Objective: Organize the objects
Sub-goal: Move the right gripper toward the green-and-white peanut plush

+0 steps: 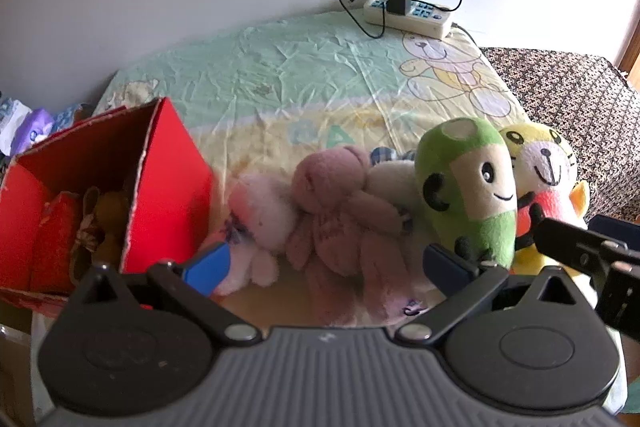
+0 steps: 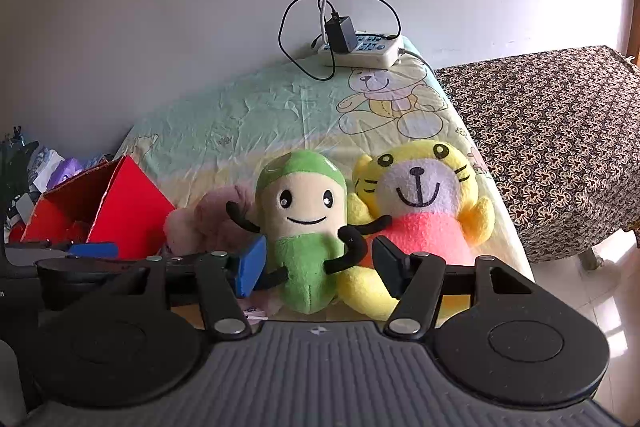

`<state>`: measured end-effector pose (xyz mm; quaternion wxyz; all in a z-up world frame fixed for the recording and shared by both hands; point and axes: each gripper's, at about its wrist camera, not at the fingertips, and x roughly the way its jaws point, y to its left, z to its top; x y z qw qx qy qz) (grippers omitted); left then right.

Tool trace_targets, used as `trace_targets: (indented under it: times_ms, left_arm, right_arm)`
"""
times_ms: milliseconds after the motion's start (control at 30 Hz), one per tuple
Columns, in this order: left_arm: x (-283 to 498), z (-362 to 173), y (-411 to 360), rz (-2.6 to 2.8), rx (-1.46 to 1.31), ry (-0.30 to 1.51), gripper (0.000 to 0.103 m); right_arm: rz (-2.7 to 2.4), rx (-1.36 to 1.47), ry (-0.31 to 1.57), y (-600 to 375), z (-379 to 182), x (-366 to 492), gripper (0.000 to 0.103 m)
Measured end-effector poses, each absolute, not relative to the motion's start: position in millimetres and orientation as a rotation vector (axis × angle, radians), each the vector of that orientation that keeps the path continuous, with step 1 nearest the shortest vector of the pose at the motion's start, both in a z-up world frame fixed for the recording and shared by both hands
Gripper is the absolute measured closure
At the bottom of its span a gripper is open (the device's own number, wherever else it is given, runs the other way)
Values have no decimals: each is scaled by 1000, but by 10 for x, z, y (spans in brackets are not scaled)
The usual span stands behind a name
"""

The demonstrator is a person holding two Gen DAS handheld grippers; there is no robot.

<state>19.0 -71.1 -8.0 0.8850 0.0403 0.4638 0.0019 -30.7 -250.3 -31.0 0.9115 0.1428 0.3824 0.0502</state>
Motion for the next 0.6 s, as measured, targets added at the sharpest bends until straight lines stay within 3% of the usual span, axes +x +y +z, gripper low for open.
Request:
trace_targets:
  times_ms: [300,600]
  left_arm:
    - [247,-136,-744,3,72,978,3]
    - [361,-149,-808,-41,110,964,4]
  right_arm:
    - [152,313,786,-2550,-313,-194,53]
    - [208,393,789,-2622,-375,20,55]
